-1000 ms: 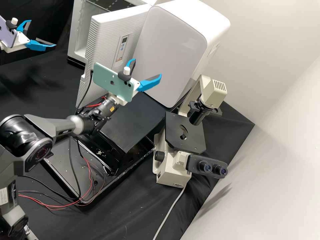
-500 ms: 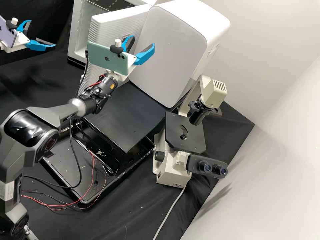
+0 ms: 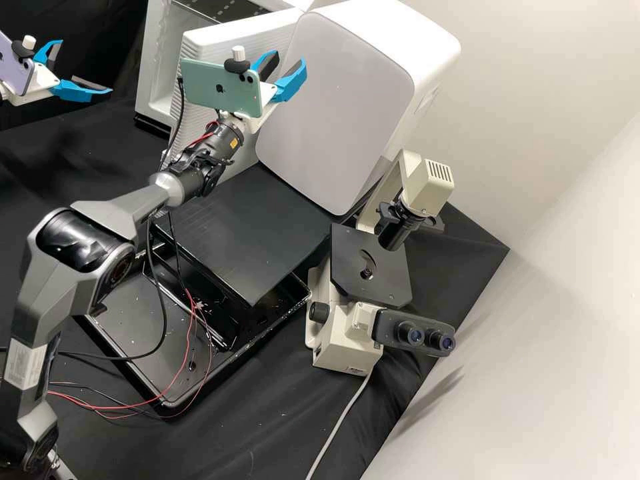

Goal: Close the incubator door

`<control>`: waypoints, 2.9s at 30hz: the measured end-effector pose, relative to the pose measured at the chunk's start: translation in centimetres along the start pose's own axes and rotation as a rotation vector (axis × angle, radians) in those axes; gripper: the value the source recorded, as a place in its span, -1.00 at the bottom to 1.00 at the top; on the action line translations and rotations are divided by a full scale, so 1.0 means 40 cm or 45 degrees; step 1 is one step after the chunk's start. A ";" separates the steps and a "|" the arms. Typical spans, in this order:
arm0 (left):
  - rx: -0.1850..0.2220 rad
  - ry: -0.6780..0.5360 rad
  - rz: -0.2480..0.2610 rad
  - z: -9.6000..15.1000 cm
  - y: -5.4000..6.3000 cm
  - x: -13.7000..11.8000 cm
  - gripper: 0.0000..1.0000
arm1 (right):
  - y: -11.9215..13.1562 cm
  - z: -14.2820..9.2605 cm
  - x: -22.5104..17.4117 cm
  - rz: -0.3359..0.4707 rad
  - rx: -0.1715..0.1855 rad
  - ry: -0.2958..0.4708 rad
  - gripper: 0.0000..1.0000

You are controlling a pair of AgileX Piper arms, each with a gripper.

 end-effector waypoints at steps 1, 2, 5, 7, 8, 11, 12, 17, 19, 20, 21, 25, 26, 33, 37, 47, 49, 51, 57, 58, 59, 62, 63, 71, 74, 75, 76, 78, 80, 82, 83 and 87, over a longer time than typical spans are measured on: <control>0.000 0.000 0.000 0.000 0.000 0.000 1.00 | -0.004 -0.003 0.006 -0.009 -0.001 -0.003 -1.00; 0.000 0.000 0.000 0.000 0.000 0.000 1.00 | -0.005 -0.009 0.014 -0.016 -0.007 -0.003 -1.00; 0.000 0.000 0.000 0.000 0.000 0.000 1.00 | -0.015 -0.022 0.024 -0.035 -0.014 0.006 -1.00; 0.000 0.000 0.000 0.000 0.000 0.000 1.00 | -0.020 -0.032 0.033 -0.034 -0.027 0.009 -1.00; 0.000 0.000 0.000 0.000 0.000 0.000 1.00 | -0.024 -0.035 0.036 -0.041 -0.032 0.009 -1.00; 0.000 0.000 0.000 0.000 0.000 0.000 1.00 | -0.028 -0.047 0.046 -0.049 -0.042 0.011 -1.00; 0.000 0.000 0.000 0.000 0.000 0.000 1.00 | -0.032 -0.046 0.050 -0.050 -0.042 0.005 -1.00; 0.000 0.000 0.000 0.000 0.000 0.000 1.00 | -0.038 -0.062 0.062 -0.057 -0.007 0.002 -1.00; 0.000 0.000 0.000 0.000 0.000 0.000 1.00 | -0.038 -0.071 0.065 -0.060 -0.022 0.010 -1.00; 0.000 0.000 0.000 0.000 0.000 0.000 1.00 | -0.042 -0.073 0.067 -0.064 -0.031 0.013 -1.00; 0.000 0.000 0.000 0.000 0.000 0.000 1.00 | -0.044 -0.078 0.067 -0.065 -0.045 0.018 -1.00; 0.000 0.000 0.000 0.000 0.000 0.000 1.00 | -0.054 -0.086 0.068 -0.077 -0.045 0.025 -1.00; 0.000 0.000 0.000 0.000 0.000 0.000 1.00 | -0.058 -0.090 0.068 -0.085 -0.042 0.027 -1.00; 0.000 0.000 0.000 0.000 0.000 0.000 1.00 | -0.069 -0.116 0.066 -0.116 -0.010 0.046 -1.00; 0.000 0.000 0.000 0.000 0.000 0.000 1.00 | -0.061 -0.147 0.075 -0.159 0.067 0.077 -1.00; 0.000 0.000 0.000 0.000 0.000 0.000 1.00 | -0.025 -0.274 0.144 -0.098 0.099 0.248 -1.00; 0.000 0.000 0.000 0.000 0.000 0.000 1.00 | -0.025 -0.281 0.155 -0.098 0.104 0.244 -1.00; 0.000 0.000 0.000 0.000 0.000 0.000 1.00 | -0.021 -0.282 0.159 -0.101 0.119 0.235 -1.00; 0.000 0.000 0.000 0.000 0.000 0.000 1.00 | -0.035 -0.276 0.154 -0.136 0.121 0.219 -1.00; 0.000 0.000 0.000 0.000 0.000 0.000 1.00 | -0.042 -0.273 0.153 -0.146 0.120 0.215 -1.00; 0.000 0.000 0.000 0.000 0.000 0.000 1.00 | -0.050 -0.271 0.152 -0.157 0.119 0.211 -1.00; 0.000 0.000 0.000 0.000 0.000 0.000 1.00 | -0.067 -0.264 0.150 -0.183 0.118 0.201 -1.00; 0.000 0.000 0.000 0.000 0.000 0.000 1.00 | -0.071 -0.263 0.149 -0.189 0.120 0.198 -1.00; 0.000 0.000 0.000 0.000 0.000 0.000 1.00 | -0.084 -0.257 0.138 -0.228 0.134 0.186 -1.00; 0.000 0.000 0.000 0.000 0.000 0.000 1.00 | -0.085 -0.253 0.123 -0.220 0.134 0.187 -1.00; 0.000 0.000 0.000 0.000 0.000 0.000 1.00 | -0.082 -0.249 0.115 -0.213 0.134 0.186 -1.00; 0.000 0.000 0.000 0.000 0.000 0.000 1.00 | -0.071 -0.249 0.102 -0.193 0.135 0.192 -1.00; 0.000 0.000 0.000 0.000 0.000 0.000 1.00 | -0.062 -0.242 0.071 -0.183 0.128 0.192 -1.00; 0.000 0.000 0.000 0.000 0.000 0.000 1.00 | -0.049 -0.230 0.035 -0.176 0.124 0.184 -1.00; 0.000 0.000 0.000 0.000 0.000 0.000 1.00 | -0.024 -0.216 0.000 -0.138 0.119 0.176 -1.00; 0.000 0.000 0.000 0.000 0.000 0.000 1.00 | -0.023 -0.207 -0.022 -0.123 0.113 0.169 -1.00; 0.000 0.000 0.000 0.000 0.000 0.000 1.00 | -0.007 -0.173 -0.125 -0.032 0.092 0.152 -1.00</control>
